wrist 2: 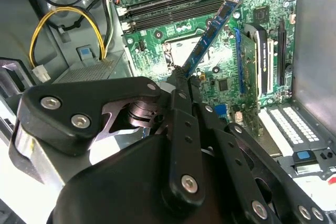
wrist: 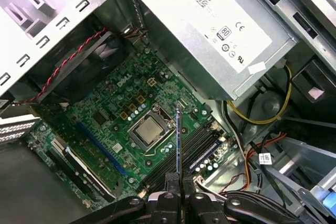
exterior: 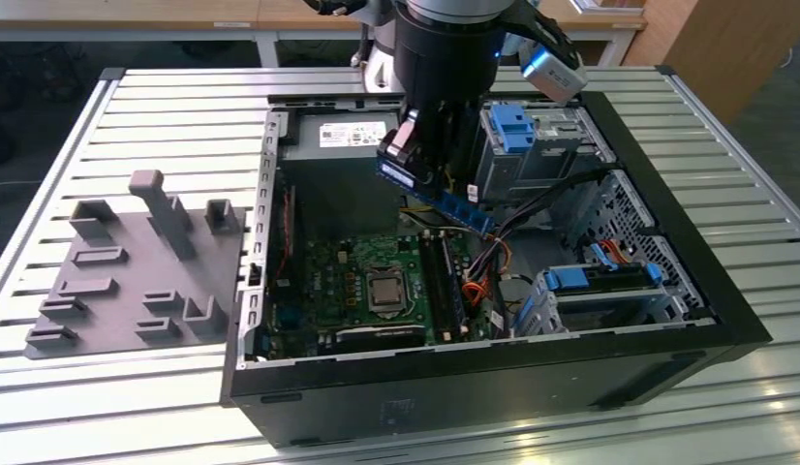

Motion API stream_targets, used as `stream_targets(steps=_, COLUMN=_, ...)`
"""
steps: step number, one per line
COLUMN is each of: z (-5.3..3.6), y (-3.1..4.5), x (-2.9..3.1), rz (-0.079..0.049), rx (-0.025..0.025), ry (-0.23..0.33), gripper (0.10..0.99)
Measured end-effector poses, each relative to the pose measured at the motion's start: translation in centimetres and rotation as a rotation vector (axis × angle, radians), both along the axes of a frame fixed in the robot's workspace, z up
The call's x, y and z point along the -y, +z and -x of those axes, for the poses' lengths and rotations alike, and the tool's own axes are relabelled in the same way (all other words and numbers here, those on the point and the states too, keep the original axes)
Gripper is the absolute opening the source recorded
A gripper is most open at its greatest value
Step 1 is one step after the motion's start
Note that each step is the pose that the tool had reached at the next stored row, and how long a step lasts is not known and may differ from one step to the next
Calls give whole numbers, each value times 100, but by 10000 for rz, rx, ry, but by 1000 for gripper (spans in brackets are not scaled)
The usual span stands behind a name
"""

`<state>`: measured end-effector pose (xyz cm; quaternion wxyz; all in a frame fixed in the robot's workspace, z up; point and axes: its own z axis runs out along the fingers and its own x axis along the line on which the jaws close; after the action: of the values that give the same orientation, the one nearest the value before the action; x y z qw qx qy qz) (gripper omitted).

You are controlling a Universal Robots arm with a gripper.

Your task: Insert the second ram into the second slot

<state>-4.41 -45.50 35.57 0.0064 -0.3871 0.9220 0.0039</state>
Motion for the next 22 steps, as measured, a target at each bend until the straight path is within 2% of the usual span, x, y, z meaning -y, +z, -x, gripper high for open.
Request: stream_targets(steps=22, z=0, y=0, x=0, rz=0, rx=0, ry=-1046, gripper=137)
